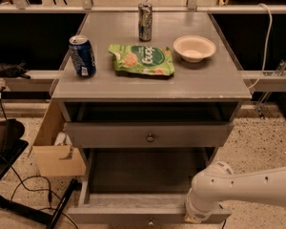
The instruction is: Open middle drawer
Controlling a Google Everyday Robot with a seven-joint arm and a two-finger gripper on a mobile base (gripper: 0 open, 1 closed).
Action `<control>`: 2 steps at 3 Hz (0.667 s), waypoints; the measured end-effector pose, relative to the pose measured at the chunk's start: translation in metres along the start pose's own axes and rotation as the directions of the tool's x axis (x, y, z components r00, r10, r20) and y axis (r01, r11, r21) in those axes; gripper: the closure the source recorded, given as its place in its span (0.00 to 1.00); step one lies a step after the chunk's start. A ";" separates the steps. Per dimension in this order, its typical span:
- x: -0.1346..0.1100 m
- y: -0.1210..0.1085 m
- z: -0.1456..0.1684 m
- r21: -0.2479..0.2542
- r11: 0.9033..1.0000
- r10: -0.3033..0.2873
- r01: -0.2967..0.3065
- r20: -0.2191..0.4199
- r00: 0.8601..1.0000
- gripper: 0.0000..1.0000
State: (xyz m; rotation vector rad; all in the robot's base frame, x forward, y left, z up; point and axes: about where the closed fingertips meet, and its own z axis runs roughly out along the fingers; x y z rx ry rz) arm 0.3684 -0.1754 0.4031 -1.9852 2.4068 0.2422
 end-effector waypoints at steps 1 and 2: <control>-0.001 -0.001 0.000 0.000 1.000 0.000 0.000 0.000 1.000 1.00; 0.002 0.002 0.000 -0.008 1.000 0.005 -0.005 0.001 1.000 1.00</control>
Offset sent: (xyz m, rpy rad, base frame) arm -0.4463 -0.2145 0.0107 0.1154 0.4614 -0.2527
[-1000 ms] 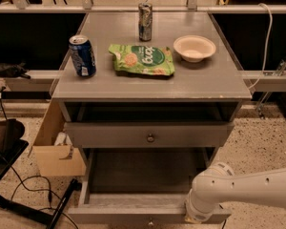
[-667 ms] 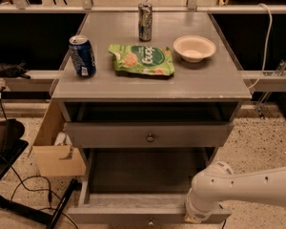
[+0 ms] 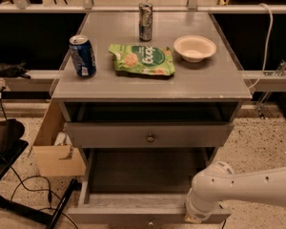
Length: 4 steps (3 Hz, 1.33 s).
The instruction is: Open middle drawer
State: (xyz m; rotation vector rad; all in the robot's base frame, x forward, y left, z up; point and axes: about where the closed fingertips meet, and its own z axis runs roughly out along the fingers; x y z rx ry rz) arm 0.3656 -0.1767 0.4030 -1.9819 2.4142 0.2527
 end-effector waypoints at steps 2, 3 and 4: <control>-0.002 -0.004 -0.001 0.000 1.000 0.000 0.000 0.000 1.000 1.00; -0.002 -0.004 -0.001 0.000 1.000 0.000 0.000 0.000 1.000 0.81; -0.002 -0.004 -0.001 0.000 1.000 0.000 0.000 0.000 1.000 0.50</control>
Offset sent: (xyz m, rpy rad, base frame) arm -0.4208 -0.1793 0.0094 0.4442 0.3055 -0.0338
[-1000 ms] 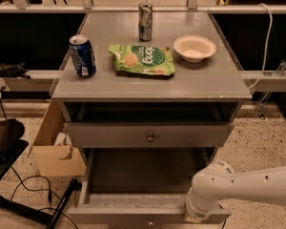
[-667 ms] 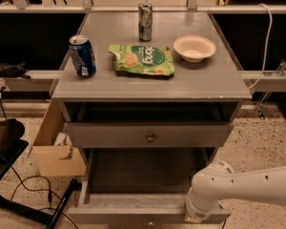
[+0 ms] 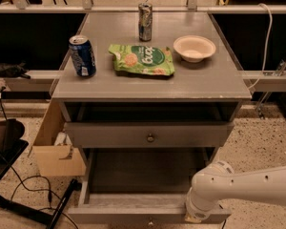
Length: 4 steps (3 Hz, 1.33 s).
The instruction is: Open middle drawer
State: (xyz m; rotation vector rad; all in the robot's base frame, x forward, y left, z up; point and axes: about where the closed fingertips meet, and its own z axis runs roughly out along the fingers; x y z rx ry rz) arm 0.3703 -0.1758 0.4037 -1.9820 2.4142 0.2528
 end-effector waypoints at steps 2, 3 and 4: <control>0.000 0.000 0.000 0.000 1.000 0.000 0.000 0.000 1.000 0.03; 0.000 -0.001 -0.004 -0.001 1.000 -0.007 0.007 0.004 1.000 0.00; 0.009 0.004 -0.037 0.040 0.999 -0.002 0.001 0.029 1.000 0.00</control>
Offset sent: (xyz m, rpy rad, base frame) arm 0.0000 0.0000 0.0000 0.0000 0.0000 0.0000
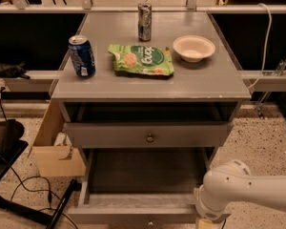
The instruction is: Open middle drawer
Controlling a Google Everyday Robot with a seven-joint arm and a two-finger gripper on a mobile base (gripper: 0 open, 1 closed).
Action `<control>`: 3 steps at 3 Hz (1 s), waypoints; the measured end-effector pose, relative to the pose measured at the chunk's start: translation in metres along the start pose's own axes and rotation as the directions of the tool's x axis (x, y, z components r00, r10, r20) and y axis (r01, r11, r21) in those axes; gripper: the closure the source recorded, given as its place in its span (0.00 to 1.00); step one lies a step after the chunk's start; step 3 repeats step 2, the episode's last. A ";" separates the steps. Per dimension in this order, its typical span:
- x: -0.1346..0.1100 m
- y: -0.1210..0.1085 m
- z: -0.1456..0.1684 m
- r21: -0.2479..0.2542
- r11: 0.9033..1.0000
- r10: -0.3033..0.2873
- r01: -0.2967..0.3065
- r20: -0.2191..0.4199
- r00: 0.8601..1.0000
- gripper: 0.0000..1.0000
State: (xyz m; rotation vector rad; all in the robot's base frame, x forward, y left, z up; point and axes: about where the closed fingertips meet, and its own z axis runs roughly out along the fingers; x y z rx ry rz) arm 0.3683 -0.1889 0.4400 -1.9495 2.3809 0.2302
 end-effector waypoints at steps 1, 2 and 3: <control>0.011 0.016 -0.055 0.100 0.995 0.012 -0.015 0.032 0.999 0.00; 0.019 0.045 -0.110 0.225 0.974 -0.025 0.010 0.065 0.998 0.00; 0.019 0.045 -0.110 0.225 0.974 -0.025 0.010 0.065 0.998 0.00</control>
Offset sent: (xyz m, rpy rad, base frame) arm -0.0806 -0.0429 0.1831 0.0381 -0.4183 0.0114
